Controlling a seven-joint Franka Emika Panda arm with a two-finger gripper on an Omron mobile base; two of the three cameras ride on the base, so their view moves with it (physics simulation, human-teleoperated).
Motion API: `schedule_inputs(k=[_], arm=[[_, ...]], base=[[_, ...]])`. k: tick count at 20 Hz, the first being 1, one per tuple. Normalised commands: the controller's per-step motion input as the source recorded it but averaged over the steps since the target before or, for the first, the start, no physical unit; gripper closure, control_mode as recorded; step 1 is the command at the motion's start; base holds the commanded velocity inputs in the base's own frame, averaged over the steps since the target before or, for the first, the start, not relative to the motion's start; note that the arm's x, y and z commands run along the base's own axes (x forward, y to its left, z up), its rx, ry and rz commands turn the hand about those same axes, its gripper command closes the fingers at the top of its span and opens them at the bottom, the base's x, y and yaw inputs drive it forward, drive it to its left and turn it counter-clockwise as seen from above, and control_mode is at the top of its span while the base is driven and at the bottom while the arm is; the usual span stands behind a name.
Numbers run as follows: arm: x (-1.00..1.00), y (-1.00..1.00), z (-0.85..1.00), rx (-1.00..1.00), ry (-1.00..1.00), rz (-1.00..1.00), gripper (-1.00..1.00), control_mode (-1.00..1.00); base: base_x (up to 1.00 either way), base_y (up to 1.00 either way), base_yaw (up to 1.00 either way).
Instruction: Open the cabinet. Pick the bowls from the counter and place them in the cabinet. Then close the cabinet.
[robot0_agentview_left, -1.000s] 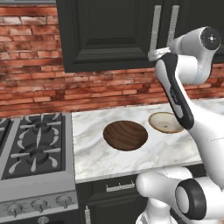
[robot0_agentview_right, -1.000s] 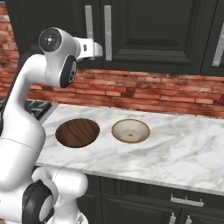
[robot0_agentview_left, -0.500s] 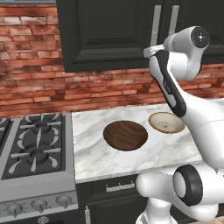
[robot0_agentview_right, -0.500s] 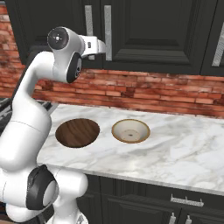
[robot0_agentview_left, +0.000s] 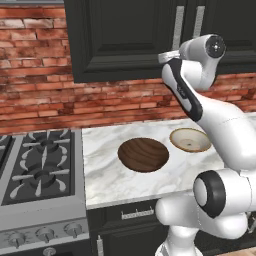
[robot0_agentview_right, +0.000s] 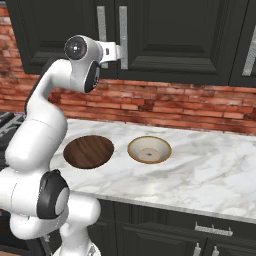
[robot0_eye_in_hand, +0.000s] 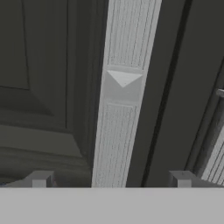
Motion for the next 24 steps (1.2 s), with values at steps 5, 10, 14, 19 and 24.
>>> schedule_inputs(k=[5,10,14,19,24], arm=[[0.65,0.0,-0.04,0.0,-0.01,0.0,-1.0,-1.0],[0.69,0.0,-0.03,0.0,0.0,0.01,-1.0,-1.0],[0.73,0.0,-0.14,0.0,0.0,0.02,-1.0,-1.0],[0.45,0.32,-0.45,0.03,-0.04,-0.02,1.0,-1.0],[0.11,1.0,-0.62,0.11,-0.06,0.0,1.0,-1.0]], base=[[0.0,0.0,0.0],[0.0,0.0,0.0],[0.0,0.0,0.0],[0.0,0.0,0.0],[0.0,0.0,0.0]])
